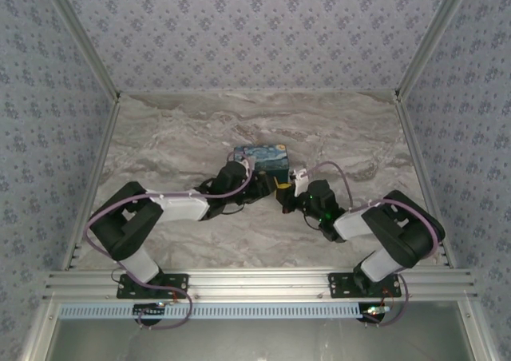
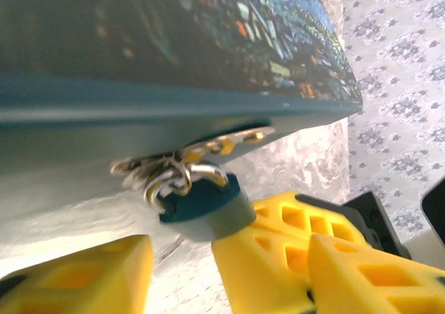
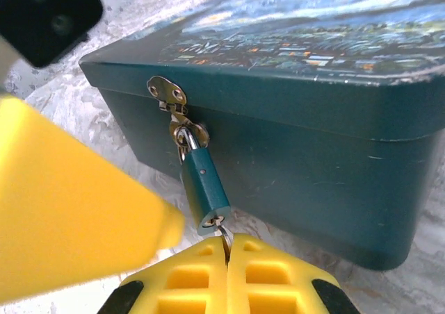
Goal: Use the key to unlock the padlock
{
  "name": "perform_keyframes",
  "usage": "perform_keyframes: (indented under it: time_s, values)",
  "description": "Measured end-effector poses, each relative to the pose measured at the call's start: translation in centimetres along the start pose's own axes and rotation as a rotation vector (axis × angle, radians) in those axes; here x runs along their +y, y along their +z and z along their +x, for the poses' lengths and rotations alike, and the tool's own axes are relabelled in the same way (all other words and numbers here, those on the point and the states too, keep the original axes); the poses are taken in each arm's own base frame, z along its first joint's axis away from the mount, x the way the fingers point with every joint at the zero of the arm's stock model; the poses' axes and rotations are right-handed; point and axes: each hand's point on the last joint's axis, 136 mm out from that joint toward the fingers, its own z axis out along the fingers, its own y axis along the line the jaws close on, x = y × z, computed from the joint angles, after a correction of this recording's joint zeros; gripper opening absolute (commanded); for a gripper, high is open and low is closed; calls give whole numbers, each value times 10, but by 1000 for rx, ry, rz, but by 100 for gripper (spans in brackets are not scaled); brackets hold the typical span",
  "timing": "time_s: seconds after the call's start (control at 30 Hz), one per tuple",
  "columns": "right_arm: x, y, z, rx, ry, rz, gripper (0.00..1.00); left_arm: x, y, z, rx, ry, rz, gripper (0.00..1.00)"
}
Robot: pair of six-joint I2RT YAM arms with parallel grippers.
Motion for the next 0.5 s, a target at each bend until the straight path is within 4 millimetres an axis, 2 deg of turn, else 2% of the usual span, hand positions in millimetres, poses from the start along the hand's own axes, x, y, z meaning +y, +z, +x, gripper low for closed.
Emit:
perform_keyframes:
  time_s: [0.13,0.23,0.3,0.4,0.5]
  values:
    - [2,3,11,31,30,-5,0,-10,-20,-4,-30,38,7,74]
    - [8,4,14,41,53,-19,0,-23,-42,-12,-84,75,41,75]
    - [12,4,16,46,80,-26,0,-23,-58,-16,-126,88,58,75]
    - [14,4,17,51,138,-30,0,-9,-78,-20,-184,88,62,75]
    - [16,6,17,60,212,-31,0,12,-90,-20,-219,73,39,72]
